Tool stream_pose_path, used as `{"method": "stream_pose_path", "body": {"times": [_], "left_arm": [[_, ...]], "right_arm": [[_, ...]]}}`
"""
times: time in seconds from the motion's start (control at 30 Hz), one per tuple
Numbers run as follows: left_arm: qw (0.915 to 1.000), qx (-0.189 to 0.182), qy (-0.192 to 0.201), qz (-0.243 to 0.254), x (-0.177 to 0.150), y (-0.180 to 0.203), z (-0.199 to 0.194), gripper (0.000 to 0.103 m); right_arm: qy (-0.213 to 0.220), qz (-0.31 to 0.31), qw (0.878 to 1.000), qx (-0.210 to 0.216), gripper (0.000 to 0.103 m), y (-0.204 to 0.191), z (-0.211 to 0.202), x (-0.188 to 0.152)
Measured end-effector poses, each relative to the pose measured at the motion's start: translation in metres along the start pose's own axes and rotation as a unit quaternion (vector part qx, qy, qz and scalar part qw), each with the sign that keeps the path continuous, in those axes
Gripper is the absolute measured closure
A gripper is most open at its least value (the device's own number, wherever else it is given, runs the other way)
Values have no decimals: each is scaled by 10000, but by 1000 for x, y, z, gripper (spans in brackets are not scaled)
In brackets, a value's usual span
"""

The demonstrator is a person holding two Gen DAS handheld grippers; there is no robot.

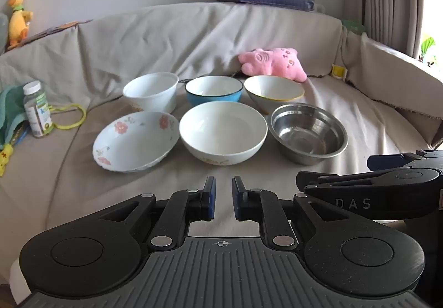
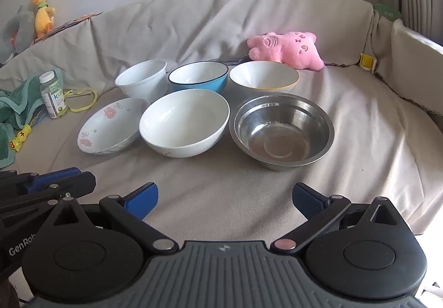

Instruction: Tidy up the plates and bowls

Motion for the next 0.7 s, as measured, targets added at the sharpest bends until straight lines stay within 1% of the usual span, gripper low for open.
{"method": "stream_pose_path", "body": {"times": [0.7], "left_arm": [[10000,-2,11,15,-3,3,-3,88]], "right_arm": [[9,-8,10000,41,0,-1,0,0]]}}
Point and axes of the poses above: each gripper's, at about its wrist camera, not at the fingertips, and z roughly the way its jaws point, y to its right, x to its top, the point moved 2 cm from there along z, roughly the way its jaws point, and after that the axes turned 3 degrees about -y, right-handed, at the moved point
